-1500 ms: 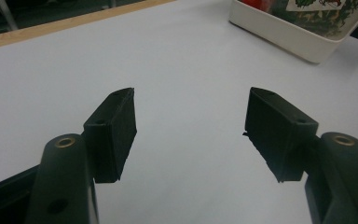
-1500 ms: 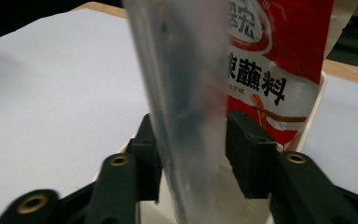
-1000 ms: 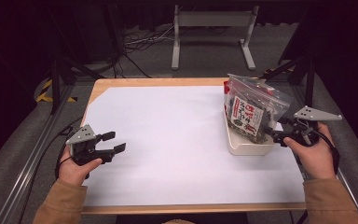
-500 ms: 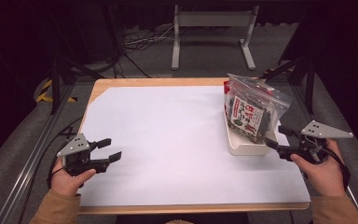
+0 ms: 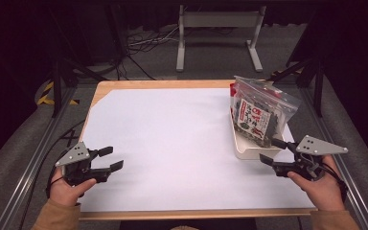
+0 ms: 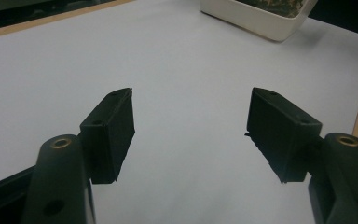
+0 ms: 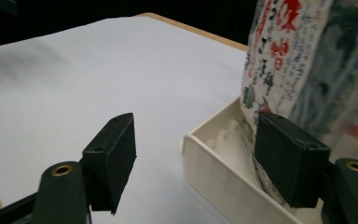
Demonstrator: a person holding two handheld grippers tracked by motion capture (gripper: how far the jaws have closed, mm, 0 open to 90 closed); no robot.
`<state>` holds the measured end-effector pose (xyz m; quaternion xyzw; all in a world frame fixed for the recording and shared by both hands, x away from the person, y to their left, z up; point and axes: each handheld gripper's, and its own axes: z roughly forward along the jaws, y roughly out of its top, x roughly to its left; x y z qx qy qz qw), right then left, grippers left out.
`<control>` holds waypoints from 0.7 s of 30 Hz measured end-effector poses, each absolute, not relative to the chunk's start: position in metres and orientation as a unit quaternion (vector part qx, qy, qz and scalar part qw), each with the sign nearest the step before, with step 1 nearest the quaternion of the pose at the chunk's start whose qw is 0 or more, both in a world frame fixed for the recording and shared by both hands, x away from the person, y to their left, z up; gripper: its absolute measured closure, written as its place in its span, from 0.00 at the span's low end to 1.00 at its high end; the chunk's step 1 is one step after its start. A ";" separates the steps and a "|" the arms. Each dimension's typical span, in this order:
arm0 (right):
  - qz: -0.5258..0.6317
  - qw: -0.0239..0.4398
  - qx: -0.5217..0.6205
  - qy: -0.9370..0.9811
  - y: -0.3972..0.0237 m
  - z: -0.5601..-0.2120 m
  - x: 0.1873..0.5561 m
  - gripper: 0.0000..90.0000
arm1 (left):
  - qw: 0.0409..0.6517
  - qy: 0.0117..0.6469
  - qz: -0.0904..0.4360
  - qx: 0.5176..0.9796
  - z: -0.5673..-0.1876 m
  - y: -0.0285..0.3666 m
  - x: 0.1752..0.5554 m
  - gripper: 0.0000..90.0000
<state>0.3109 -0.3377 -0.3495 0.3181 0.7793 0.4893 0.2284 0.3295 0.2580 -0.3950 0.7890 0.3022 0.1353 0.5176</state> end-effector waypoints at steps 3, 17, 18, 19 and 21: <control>0.494 0.222 0.310 0.781 -0.330 -0.355 0.312 0.33 | 0.517 0.302 0.134 0.789 -0.395 0.259 0.329 0.36; 0.515 0.201 0.265 0.790 -0.295 -0.385 0.317 0.30 | 0.514 0.305 0.130 0.791 -0.401 0.260 0.330 0.36; 0.513 0.200 0.265 0.791 -0.294 -0.387 0.317 0.29 | 0.514 0.307 0.129 0.791 -0.402 0.260 0.331 0.36; 0.508 0.204 0.265 0.794 -0.292 -0.390 0.318 0.29 | 0.513 0.307 0.129 0.791 -0.403 0.260 0.331 0.36; 0.502 0.207 0.265 0.796 -0.288 -0.395 0.319 0.28 | 0.512 0.310 0.128 0.791 -0.404 0.260 0.332 0.36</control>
